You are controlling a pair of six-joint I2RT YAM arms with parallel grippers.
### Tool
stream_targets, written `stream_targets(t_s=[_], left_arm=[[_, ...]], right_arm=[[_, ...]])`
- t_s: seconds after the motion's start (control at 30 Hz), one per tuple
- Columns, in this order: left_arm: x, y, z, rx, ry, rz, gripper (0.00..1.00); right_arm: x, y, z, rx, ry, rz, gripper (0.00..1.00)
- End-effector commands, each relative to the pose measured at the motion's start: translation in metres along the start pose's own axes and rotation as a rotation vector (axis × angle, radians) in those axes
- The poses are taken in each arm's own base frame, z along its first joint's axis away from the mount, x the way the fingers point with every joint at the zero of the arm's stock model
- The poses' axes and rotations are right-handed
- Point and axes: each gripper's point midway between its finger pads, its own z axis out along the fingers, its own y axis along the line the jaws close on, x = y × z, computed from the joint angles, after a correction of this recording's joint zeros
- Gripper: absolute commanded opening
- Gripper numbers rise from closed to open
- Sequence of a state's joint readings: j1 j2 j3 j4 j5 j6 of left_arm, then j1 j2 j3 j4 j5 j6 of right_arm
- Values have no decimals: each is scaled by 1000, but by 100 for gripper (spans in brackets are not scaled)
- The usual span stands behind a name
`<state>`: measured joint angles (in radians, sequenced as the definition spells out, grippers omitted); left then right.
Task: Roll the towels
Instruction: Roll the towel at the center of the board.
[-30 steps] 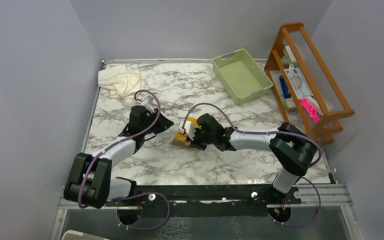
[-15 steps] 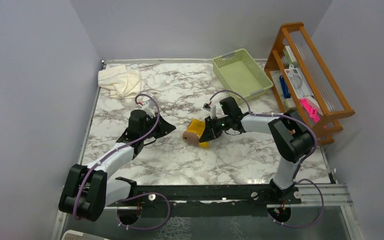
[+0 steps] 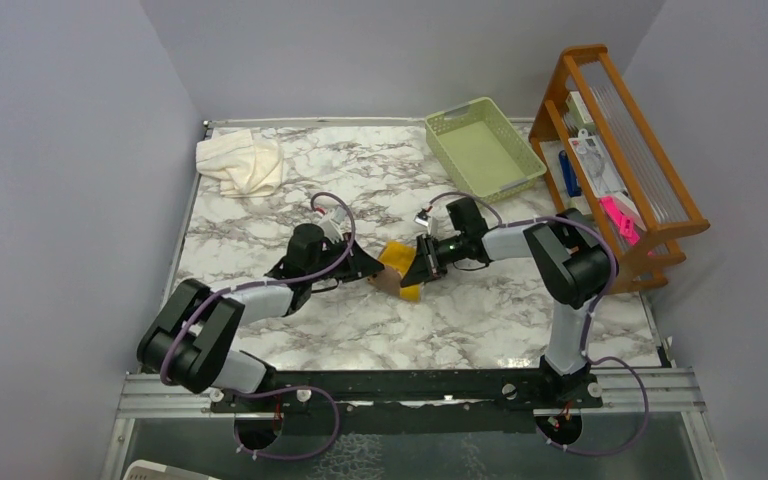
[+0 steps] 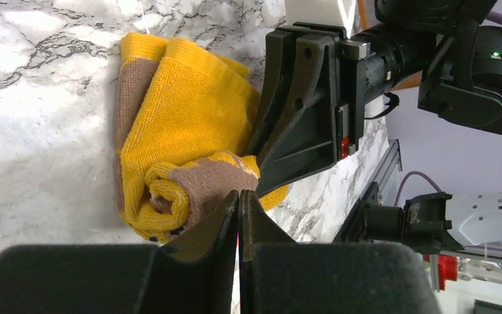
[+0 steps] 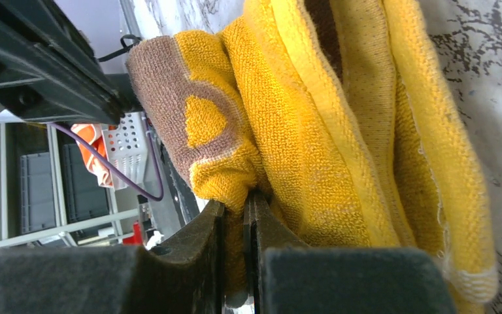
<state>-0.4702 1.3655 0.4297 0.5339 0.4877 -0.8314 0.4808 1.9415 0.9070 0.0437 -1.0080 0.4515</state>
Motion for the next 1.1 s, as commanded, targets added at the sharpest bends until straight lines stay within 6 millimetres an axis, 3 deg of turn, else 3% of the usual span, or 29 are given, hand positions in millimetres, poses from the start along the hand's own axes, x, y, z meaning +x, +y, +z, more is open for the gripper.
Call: stream_targets(t_s=[0.0, 0.13, 0.2, 0.37, 0.43, 0.47, 0.63, 0.73, 0.8, 0.9, 1.0, 1.07], left_arm=[[0, -10, 10, 96, -7, -17, 6], [4, 5, 21, 75, -5, -34, 2], [7, 15, 27, 53, -1, -47, 0], [17, 37, 36, -15, 10, -87, 0], [19, 41, 38, -31, 7, -88, 0], [19, 41, 39, -33, 4, -86, 0], [29, 53, 46, -68, 29, -88, 0], [32, 58, 49, -79, 42, -92, 0], [36, 61, 50, -87, 54, -99, 0], [40, 65, 51, -97, 63, -103, 0], [42, 69, 52, -106, 67, -105, 0], [42, 69, 52, -107, 69, -105, 0]], right_arm=[[14, -19, 0, 37, 21, 102, 1], [12, -15, -1, 20, 15, 68, 1], [8, -15, -3, 44, 1, 34, 6], [-25, -13, -24, 245, -93, -181, 25], [-40, -7, -32, 332, -139, -285, 43], [-46, -3, -34, 375, -160, -347, 54], [-67, 39, -40, 590, -384, -751, 54], [-56, 78, -38, 548, -518, -1023, 54], [-41, 89, -33, 473, -516, -1153, 54], [-19, 92, -25, 438, -485, -1362, 54], [-4, 80, -18, 466, -382, -1494, 54], [-4, 68, -15, 522, -328, -1507, 54]])
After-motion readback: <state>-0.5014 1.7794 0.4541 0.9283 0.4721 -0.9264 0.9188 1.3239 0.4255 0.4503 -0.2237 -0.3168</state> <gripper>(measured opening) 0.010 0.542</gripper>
